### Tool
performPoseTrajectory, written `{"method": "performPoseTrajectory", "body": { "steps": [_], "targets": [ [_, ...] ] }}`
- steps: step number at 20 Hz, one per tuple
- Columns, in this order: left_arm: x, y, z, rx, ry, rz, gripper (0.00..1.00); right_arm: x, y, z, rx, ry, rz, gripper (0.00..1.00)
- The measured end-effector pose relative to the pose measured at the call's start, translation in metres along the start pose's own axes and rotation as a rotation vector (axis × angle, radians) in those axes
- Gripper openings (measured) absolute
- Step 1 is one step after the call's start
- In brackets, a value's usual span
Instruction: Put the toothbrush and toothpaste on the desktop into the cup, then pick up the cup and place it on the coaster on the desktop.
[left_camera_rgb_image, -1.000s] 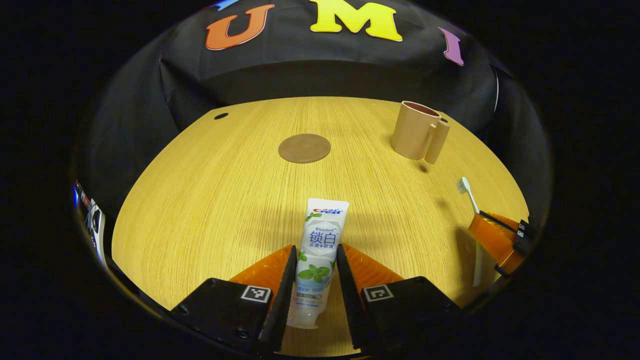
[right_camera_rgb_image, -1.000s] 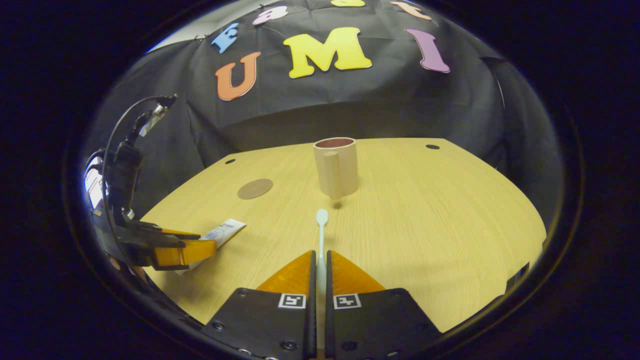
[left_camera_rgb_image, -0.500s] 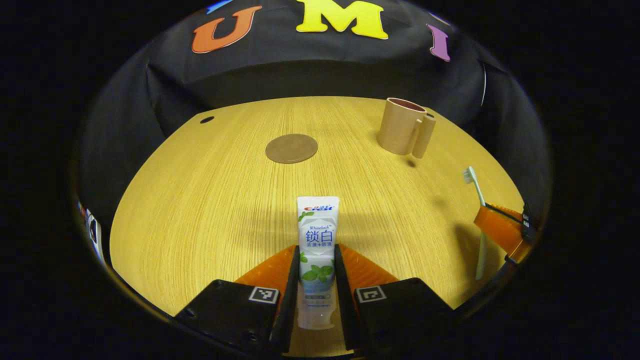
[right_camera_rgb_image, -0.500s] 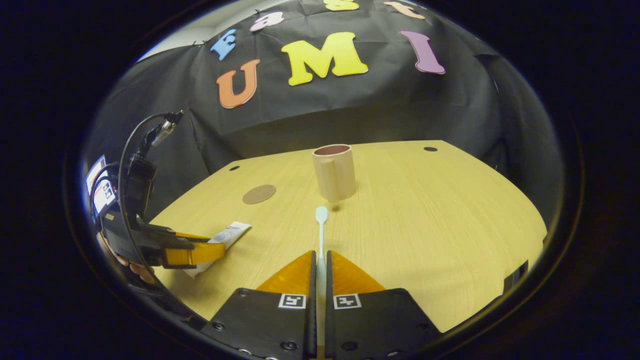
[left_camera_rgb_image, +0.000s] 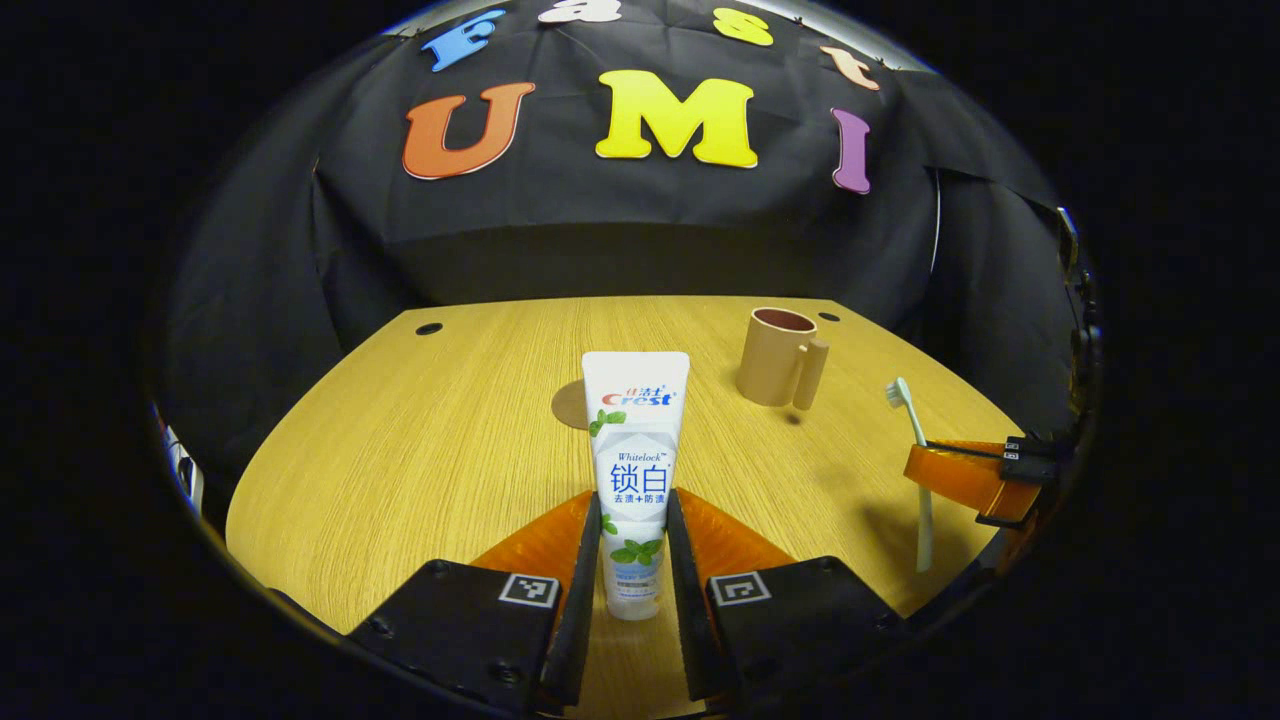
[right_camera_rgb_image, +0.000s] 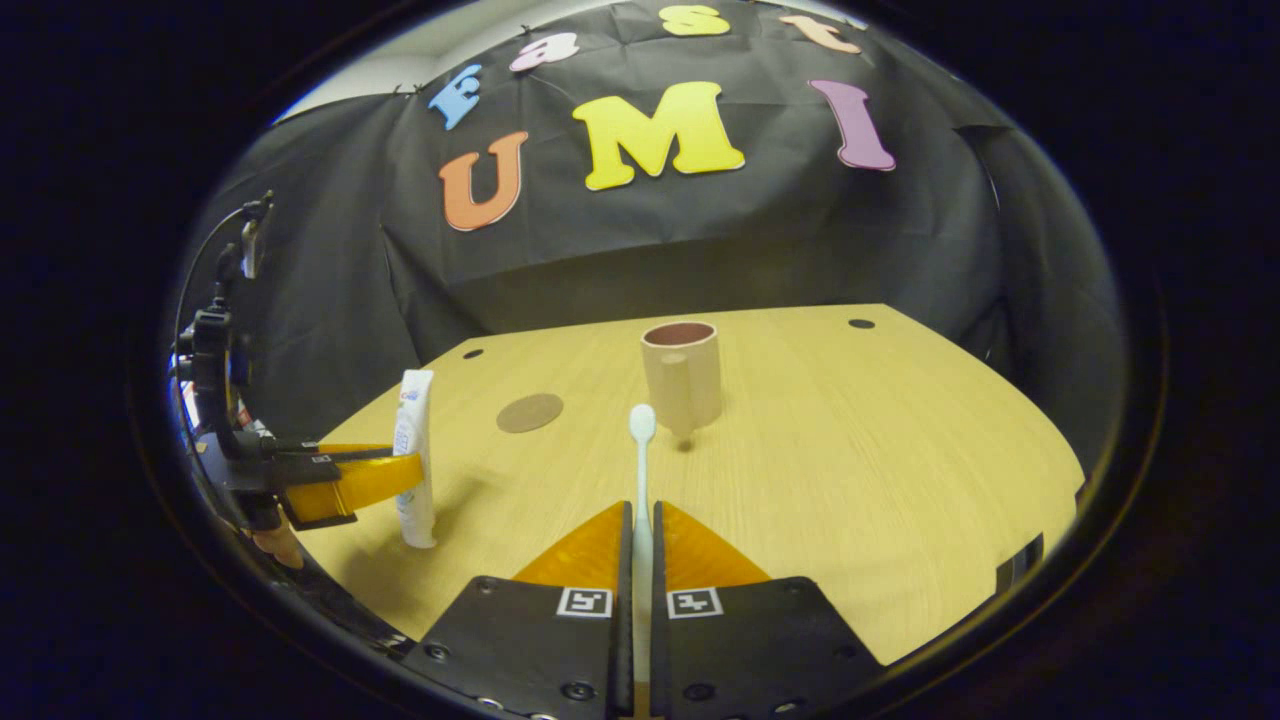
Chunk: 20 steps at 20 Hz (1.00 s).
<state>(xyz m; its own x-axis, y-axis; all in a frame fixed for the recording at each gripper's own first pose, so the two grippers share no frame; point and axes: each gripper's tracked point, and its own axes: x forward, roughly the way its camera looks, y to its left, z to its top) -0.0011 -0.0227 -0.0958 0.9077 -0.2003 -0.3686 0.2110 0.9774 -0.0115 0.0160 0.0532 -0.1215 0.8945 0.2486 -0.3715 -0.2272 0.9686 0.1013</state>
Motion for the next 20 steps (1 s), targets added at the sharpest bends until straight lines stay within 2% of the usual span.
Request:
{"method": "performPoseTrajectory", "body": {
  "steps": [5, 6, 7, 8, 13, 19, 20],
  "targets": [
    [-0.003, -0.004, 0.009, -0.001, -0.063, -0.048, 0.41, 0.004, 0.008, 0.042, -0.026, -0.065, -0.015, 0.05],
    [-0.002, -0.003, 0.011, 0.002, -0.076, -0.051, 0.45, 0.007, 0.01, 0.054, -0.023, -0.085, -0.015, 0.05],
    [-0.002, -0.004, 0.015, 0.008, -0.088, -0.054, 0.45, 0.01, 0.012, 0.068, -0.023, -0.101, -0.01, 0.05],
    [-0.002, -0.003, 0.018, 0.011, -0.099, -0.056, 0.41, 0.014, 0.014, 0.082, -0.019, -0.118, -0.009, 0.05],
    [0.003, -0.008, 0.037, 0.013, -0.111, -0.058, 0.41, 0.039, 0.027, 0.164, -0.002, -0.244, 0.018, 0.05],
    [0.012, -0.008, 0.041, 0.023, -0.112, -0.068, 0.41, 0.088, 0.012, 0.236, -0.02, -0.349, 0.006, 0.05],
    [0.015, -0.007, 0.041, 0.016, -0.109, -0.066, 0.45, 0.098, 0.006, 0.242, -0.021, -0.353, 0.008, 0.05]
  ]
}}
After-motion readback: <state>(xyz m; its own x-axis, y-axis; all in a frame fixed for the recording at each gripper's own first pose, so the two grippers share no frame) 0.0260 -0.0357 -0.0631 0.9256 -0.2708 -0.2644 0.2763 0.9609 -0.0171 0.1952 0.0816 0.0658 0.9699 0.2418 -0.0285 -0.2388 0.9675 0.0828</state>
